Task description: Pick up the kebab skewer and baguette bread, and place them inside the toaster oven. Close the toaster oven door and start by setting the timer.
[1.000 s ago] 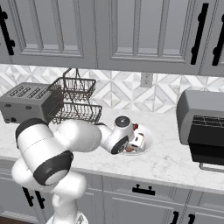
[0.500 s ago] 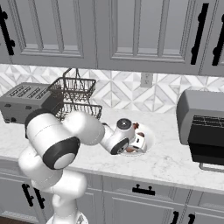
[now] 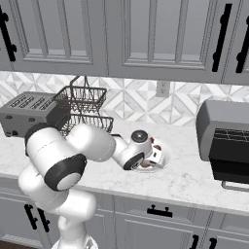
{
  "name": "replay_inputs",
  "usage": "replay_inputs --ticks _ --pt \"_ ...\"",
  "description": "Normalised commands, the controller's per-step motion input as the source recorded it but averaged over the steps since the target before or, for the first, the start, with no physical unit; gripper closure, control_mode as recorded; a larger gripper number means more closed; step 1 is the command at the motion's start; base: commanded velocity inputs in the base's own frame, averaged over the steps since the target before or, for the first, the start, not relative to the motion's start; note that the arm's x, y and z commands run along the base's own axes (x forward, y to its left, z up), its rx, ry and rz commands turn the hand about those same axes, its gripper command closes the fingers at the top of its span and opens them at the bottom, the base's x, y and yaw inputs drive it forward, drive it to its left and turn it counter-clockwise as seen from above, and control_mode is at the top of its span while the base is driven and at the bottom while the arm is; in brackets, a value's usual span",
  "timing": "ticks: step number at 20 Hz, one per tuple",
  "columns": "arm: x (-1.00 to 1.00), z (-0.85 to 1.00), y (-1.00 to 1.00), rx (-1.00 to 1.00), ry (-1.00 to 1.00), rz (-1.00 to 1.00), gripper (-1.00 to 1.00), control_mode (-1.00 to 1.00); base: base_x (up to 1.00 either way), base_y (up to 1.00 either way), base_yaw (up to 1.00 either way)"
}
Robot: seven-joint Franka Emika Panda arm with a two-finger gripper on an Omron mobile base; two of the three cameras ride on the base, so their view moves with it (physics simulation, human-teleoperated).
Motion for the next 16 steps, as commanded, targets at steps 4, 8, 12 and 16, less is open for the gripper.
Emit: replay_inputs --ticks 4,8,12,16 --pt "-0.11 0.99 0.00 0.00 0.06 0.00 1.00 -1.00 0.00 0.00 0.00" --pt "-0.04 1.00 0.29 0.00 0.09 0.00 1.00 -1.00 0.00 0.00 0.00" --pt "-0.13 0.98 0.57 0.00 0.03 0.00 1.00 -1.00 0.00 0.00 0.00" --pt "-0.44 0.91 0.63 0.00 0.00 0.00 1.00 -1.00 0.00 0.00 0.00"
